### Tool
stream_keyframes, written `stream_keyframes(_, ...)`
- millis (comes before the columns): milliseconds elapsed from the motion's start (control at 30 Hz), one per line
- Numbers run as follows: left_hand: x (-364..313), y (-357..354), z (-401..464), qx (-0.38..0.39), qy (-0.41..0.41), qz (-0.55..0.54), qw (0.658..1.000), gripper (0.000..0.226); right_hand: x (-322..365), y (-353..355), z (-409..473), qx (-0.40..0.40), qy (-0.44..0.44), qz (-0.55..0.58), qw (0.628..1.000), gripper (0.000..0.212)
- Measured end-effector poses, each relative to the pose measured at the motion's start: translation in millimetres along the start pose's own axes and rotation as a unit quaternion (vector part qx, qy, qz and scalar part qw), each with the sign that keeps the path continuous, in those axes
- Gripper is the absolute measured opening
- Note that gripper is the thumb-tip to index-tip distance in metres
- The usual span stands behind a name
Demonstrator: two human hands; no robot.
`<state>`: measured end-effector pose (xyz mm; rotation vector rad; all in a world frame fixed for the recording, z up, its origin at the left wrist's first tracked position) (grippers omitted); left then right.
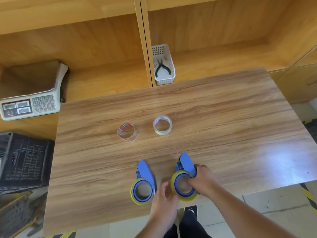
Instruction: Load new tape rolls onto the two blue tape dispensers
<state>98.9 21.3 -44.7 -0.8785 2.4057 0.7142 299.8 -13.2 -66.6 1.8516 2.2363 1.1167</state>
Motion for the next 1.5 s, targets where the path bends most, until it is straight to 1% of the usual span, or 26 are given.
stream_keyframes(67, 6.0, -4.7, 7.0, 0.011, 0.02, -0.009, 1.0, 0.048, 1.1, 0.1, 5.8, -0.012, 0.006, -0.025, 1.0, 0.034)
stream_keyframes(300, 25.8, -11.6, 21.4, 0.036, 0.095, -0.04, 0.994, 0.048, -1.6, -11.5, 19.4, -0.016, 0.013, -0.081, 0.996, 0.032)
stream_keyframes(433, 32.5, -19.3, 26.0, 0.04, 0.105, -0.078, 0.991, 0.044, -1.6, -19.4, 24.2, -0.01, 0.031, -0.105, 0.994, 0.03)
stream_keyframes(500, 34.6, -21.0, 28.9, 0.035, 0.108, -0.092, 0.989, 0.048, -1.8, -20.9, 26.6, -0.015, 0.037, -0.115, 0.993, 0.031)
stream_keyframes(667, 40.0, -22.2, 36.8, 0.021, 0.112, -0.112, 0.987, 0.051, -5.6, -23.0, 29.0, -0.029, 0.037, -0.118, 0.992, 0.052)
stream_keyframes(867, 38.1, -24.6, 40.6, 0.024, 0.106, -0.115, 0.987, 0.06, -5.8, -21.4, 25.5, -0.028, 0.038, -0.103, 0.994, 0.061)
stream_keyframes(933, 35.2, -20.3, 34.9, 0.011, 0.097, -0.096, 0.991, 0.054, -4.4, -18.5, 22.4, -0.022, 0.038, -0.102, 0.994, 0.066)
stream_keyframes(1000, 29.4, -14.2, 25.9, -0.004, 0.075, -0.061, 0.995, 0.044, -4.0, -13.9, 18.0, -0.022, 0.042, -0.108, 0.993, 0.069)
stream_keyframes(1133, 18.3, -1.9, 11.2, -0.025, 0.029, -0.006, 0.999, 0.056, 1.4, -0.3, 4.5, -0.031, 0.073, -0.12, 0.99, 0.075)
stream_keyframes(1200, 13.5, 2.4, 4.4, -0.033, 0.015, 0.004, 0.999, 0.058, 6.5, 9.4, -5.5, -0.036, 0.085, -0.114, 0.989, 0.078)
stream_keyframes(1433, -14.3, 24.3, -20.9, -0.067, -0.049, 0.029, 0.996, 0.051, 32.3, 45.3, -43.6, -0.069, 0.13, -0.108, 0.983, 0.081)
stream_keyframes(1500, -25.9, 35.4, -33.0, -0.079, -0.066, 0.019, 0.995, 0.044, 40.7, 54.3, -58.0, -0.083, 0.144, -0.096, 0.981, 0.079)
Point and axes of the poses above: each hand's wrist, its own z-axis towards the middle knuckle, its own y-axis out of the back of the hand, x = y × z, the point moved 10 cm from there along z, towards the middle knuckle, and after that the axes turned 2 degrees about -y, right-handed, at the moved point
